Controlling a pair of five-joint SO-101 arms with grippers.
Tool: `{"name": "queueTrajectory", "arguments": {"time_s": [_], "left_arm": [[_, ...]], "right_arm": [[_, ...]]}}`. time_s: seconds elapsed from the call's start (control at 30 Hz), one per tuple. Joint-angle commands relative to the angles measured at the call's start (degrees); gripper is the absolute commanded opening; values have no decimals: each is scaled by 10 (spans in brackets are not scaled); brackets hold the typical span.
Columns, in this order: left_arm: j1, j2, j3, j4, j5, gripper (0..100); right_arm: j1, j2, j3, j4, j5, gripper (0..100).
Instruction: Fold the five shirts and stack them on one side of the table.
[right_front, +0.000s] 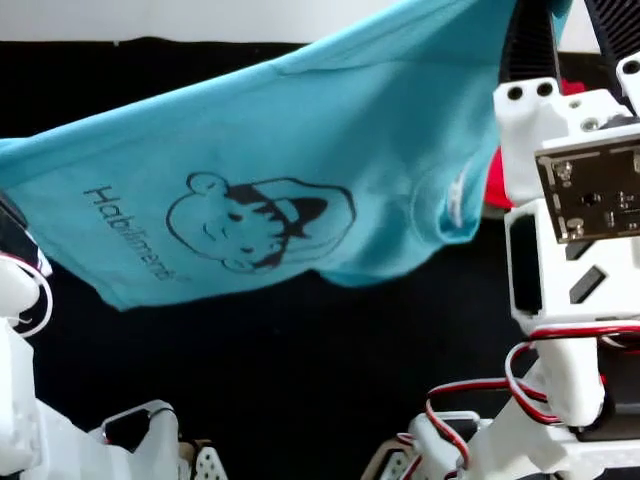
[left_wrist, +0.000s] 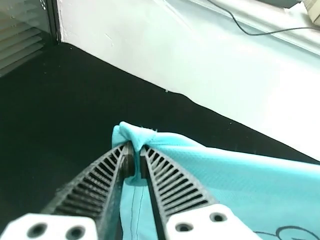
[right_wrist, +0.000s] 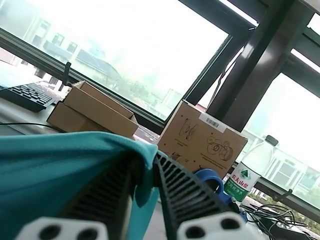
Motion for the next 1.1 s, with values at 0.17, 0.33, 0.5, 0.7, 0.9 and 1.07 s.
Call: {"name": "queueTrajectory", "arguments": {"time_s": [0.17,0.33,0.5,0.7,0.9,1.07], "left_arm": [[0,-13,-13,0,5,8],[2,-69,-12,32,5,8],[2,-122,-11,32,5,8],[1,-137,-10,32,5,8],[1,-87,38,14,2,8],[2,41,146,-41,1,8]], "right_arm": [[13,-30,-53,16,4,5],[13,-79,-64,60,4,5],[13,-131,-59,60,4,5],[13,-118,-58,60,4,5],[10,-23,-50,60,3,5],[-10,93,51,57,3,5]]}}
